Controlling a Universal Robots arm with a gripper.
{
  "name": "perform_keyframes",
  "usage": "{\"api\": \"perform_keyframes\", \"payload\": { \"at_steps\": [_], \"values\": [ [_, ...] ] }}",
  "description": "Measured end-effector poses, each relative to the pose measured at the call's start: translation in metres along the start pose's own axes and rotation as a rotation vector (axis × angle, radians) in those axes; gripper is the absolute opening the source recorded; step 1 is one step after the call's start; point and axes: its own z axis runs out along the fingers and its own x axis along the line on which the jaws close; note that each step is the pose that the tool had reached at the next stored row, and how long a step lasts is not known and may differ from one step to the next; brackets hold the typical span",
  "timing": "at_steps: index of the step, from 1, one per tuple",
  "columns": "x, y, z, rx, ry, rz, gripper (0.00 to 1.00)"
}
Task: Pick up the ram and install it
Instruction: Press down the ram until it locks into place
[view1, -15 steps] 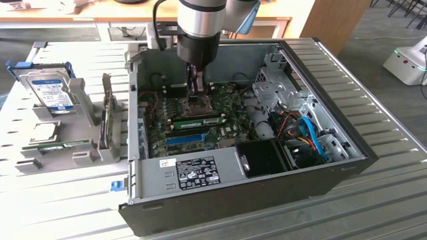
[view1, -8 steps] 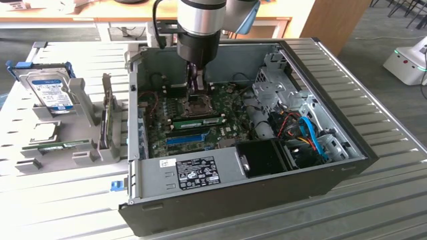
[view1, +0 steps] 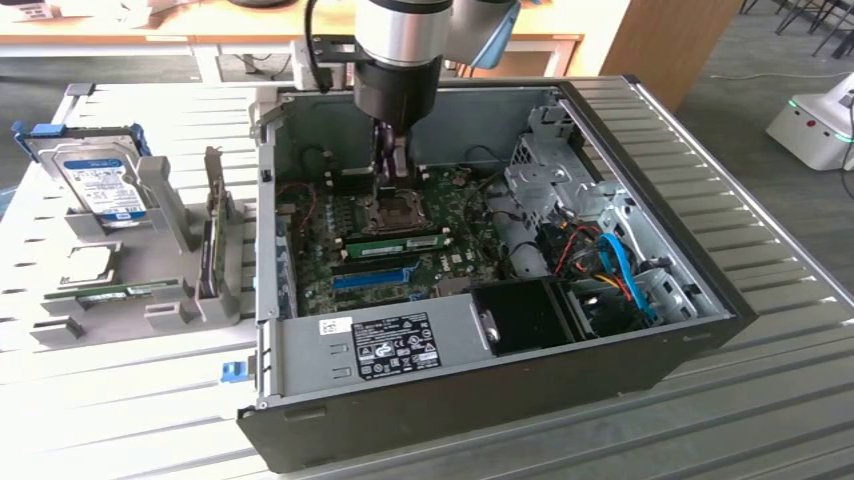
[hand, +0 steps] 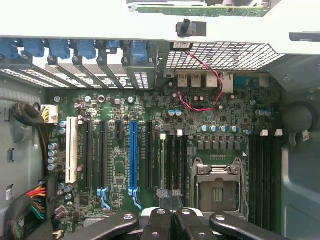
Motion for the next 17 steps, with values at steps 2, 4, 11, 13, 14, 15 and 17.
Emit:
{"api": "perform_keyframes", "payload": {
  "at_steps": [2, 4, 11, 13, 14, 15, 17],
  "values": [
    [0.000, 0.0001, -0.0032, 0.0000, 0.0000, 0.000, 0.10],
    [0.000, 0.0002, -0.0065, 0.0001, -0.0001, 0.000, 0.10],
    [-0.001, 0.0005, -0.0171, 0.0001, -0.0001, 0.000, 0.10],
    [-0.001, 0.0005, -0.0170, 0.0002, -0.0002, 0.000, 0.10],
    [-0.001, 0.0005, -0.0171, 0.0001, -0.0002, 0.000, 0.10],
    [-0.001, 0.0005, -0.0171, 0.0001, -0.0001, 0.000, 0.10],
    [0.000, 0.0003, -0.0171, 0.0000, 0.0000, 0.000, 0.10]
  ]
}}
